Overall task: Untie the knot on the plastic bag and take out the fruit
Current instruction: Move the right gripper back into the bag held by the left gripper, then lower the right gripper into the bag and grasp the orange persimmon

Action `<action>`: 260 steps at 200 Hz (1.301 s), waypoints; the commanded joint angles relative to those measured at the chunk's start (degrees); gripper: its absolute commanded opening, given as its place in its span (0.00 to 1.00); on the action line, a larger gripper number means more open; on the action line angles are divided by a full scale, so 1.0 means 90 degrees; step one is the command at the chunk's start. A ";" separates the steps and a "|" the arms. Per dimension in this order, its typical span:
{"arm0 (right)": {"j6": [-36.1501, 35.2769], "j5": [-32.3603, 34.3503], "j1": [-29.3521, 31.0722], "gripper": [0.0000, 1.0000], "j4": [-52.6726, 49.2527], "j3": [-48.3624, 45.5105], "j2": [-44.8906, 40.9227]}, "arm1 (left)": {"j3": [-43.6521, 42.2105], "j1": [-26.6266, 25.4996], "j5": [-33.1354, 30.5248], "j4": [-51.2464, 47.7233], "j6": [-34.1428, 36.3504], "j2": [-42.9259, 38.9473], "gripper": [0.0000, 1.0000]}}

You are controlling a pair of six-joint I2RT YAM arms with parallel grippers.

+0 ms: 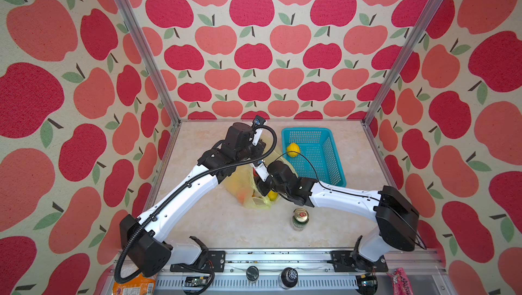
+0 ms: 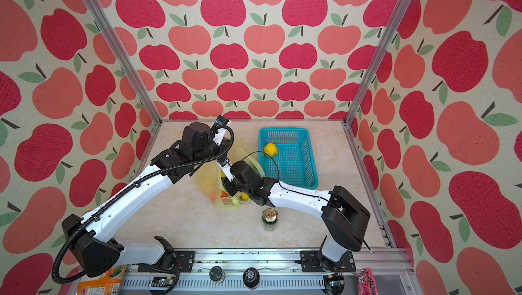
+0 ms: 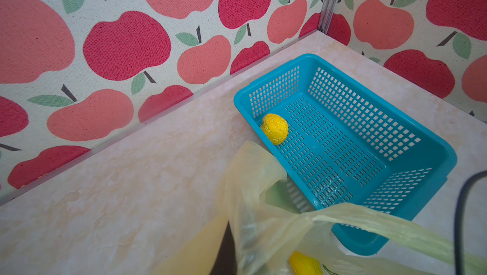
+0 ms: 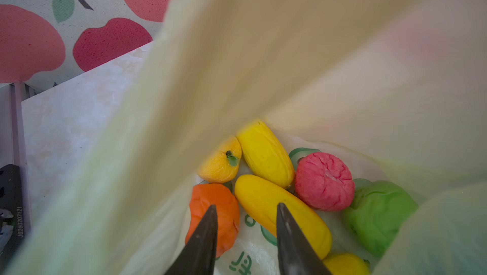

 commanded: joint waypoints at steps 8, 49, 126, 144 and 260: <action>0.0296 -0.0094 -0.0029 0.40 0.0308 0.0130 0.0552 | -0.0061 -0.0011 0.0053 0.0191 -0.0067 -0.0112 0.00; 0.0815 -0.0375 -0.0140 0.44 0.0557 0.0280 0.1206 | -0.0090 -0.0020 0.0045 0.0202 -0.0067 -0.0159 0.00; 0.1066 -0.1365 -0.0343 0.73 0.0437 0.0714 0.1862 | -0.0320 -0.0001 -0.0454 0.0400 -0.0048 -0.0463 0.00; 0.0974 -0.2006 -0.0349 0.85 0.0282 0.1001 0.2122 | -0.0325 -0.0001 -0.0425 0.0396 -0.0043 -0.0495 0.00; -0.1302 -0.1912 -0.0045 0.94 -0.2413 0.2147 0.2703 | -0.0320 0.0002 -0.0480 0.0379 -0.0009 -0.0491 0.00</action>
